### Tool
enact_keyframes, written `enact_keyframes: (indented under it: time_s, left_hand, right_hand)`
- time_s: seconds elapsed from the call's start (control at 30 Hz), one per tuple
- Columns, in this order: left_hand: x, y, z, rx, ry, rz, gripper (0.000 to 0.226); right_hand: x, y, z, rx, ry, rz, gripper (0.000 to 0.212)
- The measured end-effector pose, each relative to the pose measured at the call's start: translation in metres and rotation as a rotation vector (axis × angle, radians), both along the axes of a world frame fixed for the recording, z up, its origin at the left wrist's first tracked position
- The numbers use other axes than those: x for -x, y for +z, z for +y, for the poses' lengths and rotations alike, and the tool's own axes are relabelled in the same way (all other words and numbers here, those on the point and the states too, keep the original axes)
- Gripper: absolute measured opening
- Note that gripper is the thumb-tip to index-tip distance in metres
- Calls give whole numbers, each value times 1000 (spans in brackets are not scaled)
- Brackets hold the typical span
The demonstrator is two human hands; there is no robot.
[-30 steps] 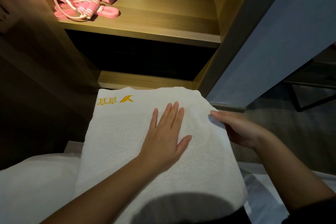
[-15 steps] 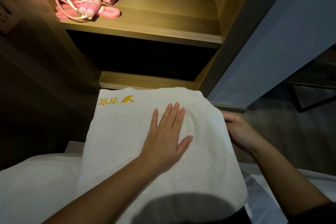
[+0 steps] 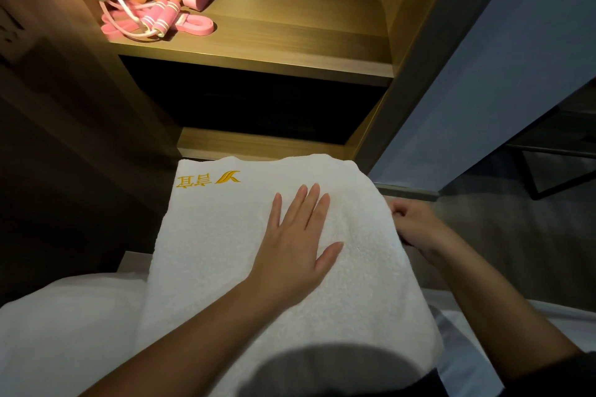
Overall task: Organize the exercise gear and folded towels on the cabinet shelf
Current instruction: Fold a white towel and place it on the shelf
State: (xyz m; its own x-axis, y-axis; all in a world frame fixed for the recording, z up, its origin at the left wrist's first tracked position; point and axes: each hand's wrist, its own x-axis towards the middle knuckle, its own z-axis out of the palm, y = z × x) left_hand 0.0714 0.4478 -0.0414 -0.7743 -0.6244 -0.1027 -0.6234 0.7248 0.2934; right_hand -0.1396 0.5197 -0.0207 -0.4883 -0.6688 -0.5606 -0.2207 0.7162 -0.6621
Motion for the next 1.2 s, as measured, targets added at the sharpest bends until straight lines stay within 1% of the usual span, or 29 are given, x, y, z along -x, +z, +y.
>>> enact_keyframes:
  time_s: [0.07, 0.2, 0.27, 0.33, 0.4, 0.47, 0.53, 0.63, 0.67, 0.7, 0.77, 0.8, 0.83, 0.9, 0.97, 1.03, 1.07, 1.13, 1.2]
  left_hand:
    - [-1, 3, 0, -5, -15, 1, 82]
    - [-1, 6, 0, -7, -37, 20, 77]
    - [-2, 6, 2, -2, -106, 54, 70]
    - [-3, 5, 2, -1, -171, 80, 65]
    - [-3, 5, 1, 5, -187, 78, 64]
    - [-2, 4, 1, 13, -175, 68, 63]
    - [-2, 3, 2, 13, -166, 65, 62]
    - [-1, 0, 4, 18, -162, 79, 64]
    - [-1, 0, 4, 21, -156, 83, 64]
    - [-1, -1, 3, 27, -142, 82, 65]
    - [-1, -1, 3, 38, -85, 58, 68]
    - [-2, -2, 2, 39, -49, 34, 70]
    - [-2, -2, 2, 38, -17, 12, 73]
    - [-4, -2, 1, 27, 18, -14, 77]
    - [-6, -3, 0, 24, 15, -29, 78]
    - [-6, -2, -1, 34, -20, -30, 77]
    - [-5, -2, -1, 36, -51, -31, 76]
    - [-5, -3, -2, 48, -114, -21, 76]
    - [-5, -4, -2, 41, -125, 8, 75]
  right_hand:
    - [9, 7, 1, 48, -98, -127, 18]
    - [9, 8, 2, 74, -173, -403, 8]
    - [10, 8, 4, 111, -203, -552, 16]
    - [13, 8, 5, 149, -248, -613, 15]
    - [15, 6, 5, 145, -283, -584, 7]
    - [15, 4, 5, 123, -283, -543, 4]
    - [14, 4, 6, 116, -253, -545, 8]
    - [15, 5, 8, 86, -98, -547, 26]
    - [14, 6, 7, 72, -47, -516, 25]
    - [11, 6, 6, 73, -24, -462, 19]
    - [8, 6, 2, 118, -66, -311, 8]
    - [7, 5, 2, 143, -93, -249, 9]
    - [8, 5, 3, 162, -112, -221, 13]
    - [11, 5, 6, 175, -145, -249, 15]
    - [11, 7, 6, 170, -158, -302, 18]
    - [10, 10, 4, 163, -158, -381, 13]
    - [8, 11, 4, 164, -162, -462, 9]
    - [2, 11, 7, 185, -183, -699, 17]
    - [-6, 10, 10, 206, -229, -927, 22]
